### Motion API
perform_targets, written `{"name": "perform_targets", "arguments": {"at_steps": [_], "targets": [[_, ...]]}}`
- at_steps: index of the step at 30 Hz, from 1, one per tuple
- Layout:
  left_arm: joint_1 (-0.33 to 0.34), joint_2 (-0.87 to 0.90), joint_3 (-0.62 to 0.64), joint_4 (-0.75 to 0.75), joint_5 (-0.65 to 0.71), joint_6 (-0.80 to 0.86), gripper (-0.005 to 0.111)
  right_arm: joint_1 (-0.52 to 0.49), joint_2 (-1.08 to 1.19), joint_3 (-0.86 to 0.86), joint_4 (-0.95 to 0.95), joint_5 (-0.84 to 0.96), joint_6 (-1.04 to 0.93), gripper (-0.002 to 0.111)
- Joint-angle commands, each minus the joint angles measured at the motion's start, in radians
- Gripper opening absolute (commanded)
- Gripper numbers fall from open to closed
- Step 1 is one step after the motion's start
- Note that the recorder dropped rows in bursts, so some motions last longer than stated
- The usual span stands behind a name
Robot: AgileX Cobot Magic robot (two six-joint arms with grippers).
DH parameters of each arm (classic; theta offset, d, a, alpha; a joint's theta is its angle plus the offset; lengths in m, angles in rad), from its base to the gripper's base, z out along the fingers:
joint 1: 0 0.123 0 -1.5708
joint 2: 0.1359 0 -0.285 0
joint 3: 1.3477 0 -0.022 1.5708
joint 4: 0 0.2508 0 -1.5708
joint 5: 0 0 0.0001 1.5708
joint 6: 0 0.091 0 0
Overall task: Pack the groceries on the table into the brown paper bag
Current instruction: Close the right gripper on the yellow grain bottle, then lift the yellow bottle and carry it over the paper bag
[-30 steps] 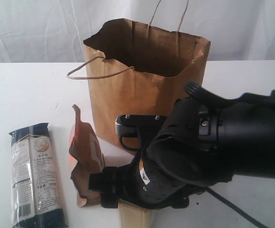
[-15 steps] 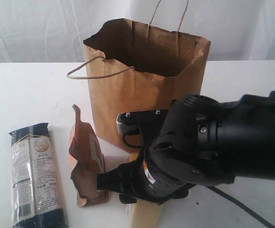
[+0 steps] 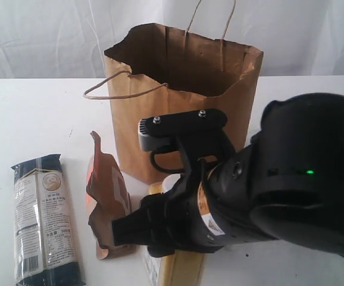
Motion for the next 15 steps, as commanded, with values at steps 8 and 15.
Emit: {"name": "perform_targets", "arguments": {"at_steps": [8, 15], "targets": [[0.001, -0.004, 0.004, -0.008, 0.0, 0.0, 0.0, 0.055, -0.214, -0.001, -0.111, -0.001, -0.038, 0.0], [0.001, -0.004, 0.004, -0.008, 0.0, 0.0, 0.0, 0.084, -0.357, -0.003, -0.115, 0.091, -0.096, 0.0]]}}
